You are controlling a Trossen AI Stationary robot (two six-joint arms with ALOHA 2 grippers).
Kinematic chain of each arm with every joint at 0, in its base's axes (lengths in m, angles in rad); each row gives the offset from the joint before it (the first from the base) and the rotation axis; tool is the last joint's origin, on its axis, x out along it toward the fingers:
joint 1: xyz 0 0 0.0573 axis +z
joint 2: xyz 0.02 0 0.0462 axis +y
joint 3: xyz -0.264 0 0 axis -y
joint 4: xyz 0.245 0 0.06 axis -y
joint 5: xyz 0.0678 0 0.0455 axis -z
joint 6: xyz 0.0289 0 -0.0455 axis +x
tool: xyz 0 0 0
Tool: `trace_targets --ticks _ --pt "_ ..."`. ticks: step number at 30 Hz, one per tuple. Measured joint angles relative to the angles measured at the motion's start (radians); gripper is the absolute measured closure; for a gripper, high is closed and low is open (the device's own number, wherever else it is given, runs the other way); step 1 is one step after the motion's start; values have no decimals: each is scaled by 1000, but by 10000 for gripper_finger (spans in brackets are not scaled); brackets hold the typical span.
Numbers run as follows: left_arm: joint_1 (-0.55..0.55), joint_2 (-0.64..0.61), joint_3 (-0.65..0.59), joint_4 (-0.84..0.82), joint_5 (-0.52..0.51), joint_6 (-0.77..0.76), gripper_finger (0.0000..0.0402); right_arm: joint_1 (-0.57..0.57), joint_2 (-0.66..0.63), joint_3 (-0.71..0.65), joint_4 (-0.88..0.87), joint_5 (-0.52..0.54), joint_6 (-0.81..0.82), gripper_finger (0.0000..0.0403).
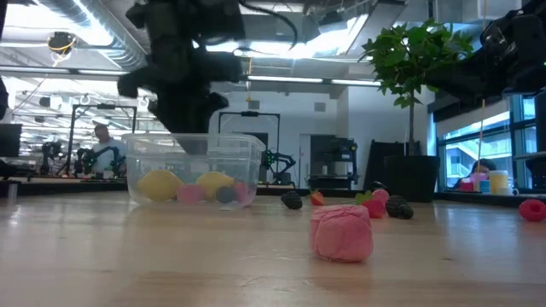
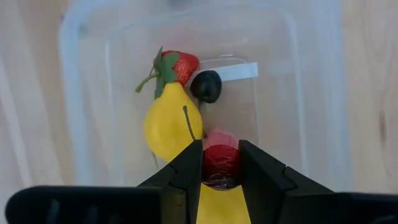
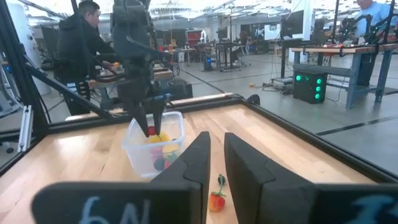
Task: Pick and placing Produce into tupperware
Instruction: Put the red cherry into the transparent bin
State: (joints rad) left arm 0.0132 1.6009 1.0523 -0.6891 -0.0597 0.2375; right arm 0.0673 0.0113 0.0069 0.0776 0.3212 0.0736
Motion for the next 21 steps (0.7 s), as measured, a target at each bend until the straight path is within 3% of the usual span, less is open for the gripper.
trace_targets --ticks 21 --pt "0 50 -1 38 -8 1 312 -2 0 0 0 0 -4 352"
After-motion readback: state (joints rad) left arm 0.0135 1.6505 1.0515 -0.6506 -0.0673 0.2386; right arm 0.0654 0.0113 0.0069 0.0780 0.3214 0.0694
